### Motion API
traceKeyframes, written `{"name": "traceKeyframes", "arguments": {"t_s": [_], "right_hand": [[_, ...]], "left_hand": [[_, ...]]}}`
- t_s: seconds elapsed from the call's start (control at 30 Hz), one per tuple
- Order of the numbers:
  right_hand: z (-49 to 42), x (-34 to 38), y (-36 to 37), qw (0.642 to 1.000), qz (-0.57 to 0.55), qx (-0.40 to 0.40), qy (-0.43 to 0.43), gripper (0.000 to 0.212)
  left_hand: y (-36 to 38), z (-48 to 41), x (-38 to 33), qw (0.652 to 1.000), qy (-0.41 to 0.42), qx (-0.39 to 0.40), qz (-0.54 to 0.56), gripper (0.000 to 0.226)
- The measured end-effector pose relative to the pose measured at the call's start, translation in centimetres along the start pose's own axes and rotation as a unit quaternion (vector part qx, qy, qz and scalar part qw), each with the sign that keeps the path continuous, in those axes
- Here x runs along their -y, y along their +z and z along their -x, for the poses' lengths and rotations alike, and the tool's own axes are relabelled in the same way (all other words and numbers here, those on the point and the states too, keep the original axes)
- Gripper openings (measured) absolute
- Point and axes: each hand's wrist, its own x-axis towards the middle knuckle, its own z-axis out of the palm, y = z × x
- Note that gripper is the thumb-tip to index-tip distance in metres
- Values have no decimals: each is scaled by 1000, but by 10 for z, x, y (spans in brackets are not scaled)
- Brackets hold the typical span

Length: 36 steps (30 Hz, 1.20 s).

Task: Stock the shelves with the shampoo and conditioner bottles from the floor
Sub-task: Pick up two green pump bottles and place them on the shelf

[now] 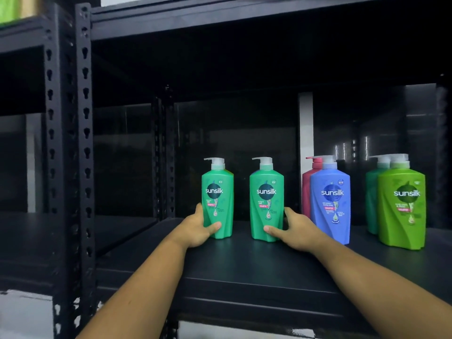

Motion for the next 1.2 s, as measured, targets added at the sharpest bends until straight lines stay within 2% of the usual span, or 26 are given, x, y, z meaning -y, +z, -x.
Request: {"name": "traceKeyframes", "arguments": {"t_s": [0.07,0.17,0.3,0.4,0.47,0.57,0.67,0.73,0.9,1.03,1.2], "right_hand": [[6,4,-1,998,61,22,18,73],[18,10,-4,991,113,68,36,66],[43,22,-16,990,63,122,37,61],[71,34,-28,981,115,158,20,73],[91,41,-34,975,146,170,6,72],[120,49,-39,971,158,176,-36,57],[147,57,-42,971,159,164,-70,49],[164,58,-42,966,175,162,-98,51],[212,63,-45,957,207,128,-158,63],[247,60,-46,957,213,99,-171,65],[298,43,-25,961,184,109,-175,59]], "left_hand": [[-4,8,-2,997,-16,25,-65,80],[-10,23,-4,985,-23,54,-165,58],[-14,48,-10,980,-6,78,-184,49],[-12,70,-21,977,30,86,-192,43],[-10,88,-32,976,54,88,-191,41],[-3,113,-51,975,94,102,-176,40],[7,137,-72,973,135,108,-150,46],[17,151,-81,970,162,102,-152,53],[44,189,-92,956,251,51,-145,50],[64,220,-85,946,314,1,-77,45],[107,260,-56,955,294,20,-42,48]]}}
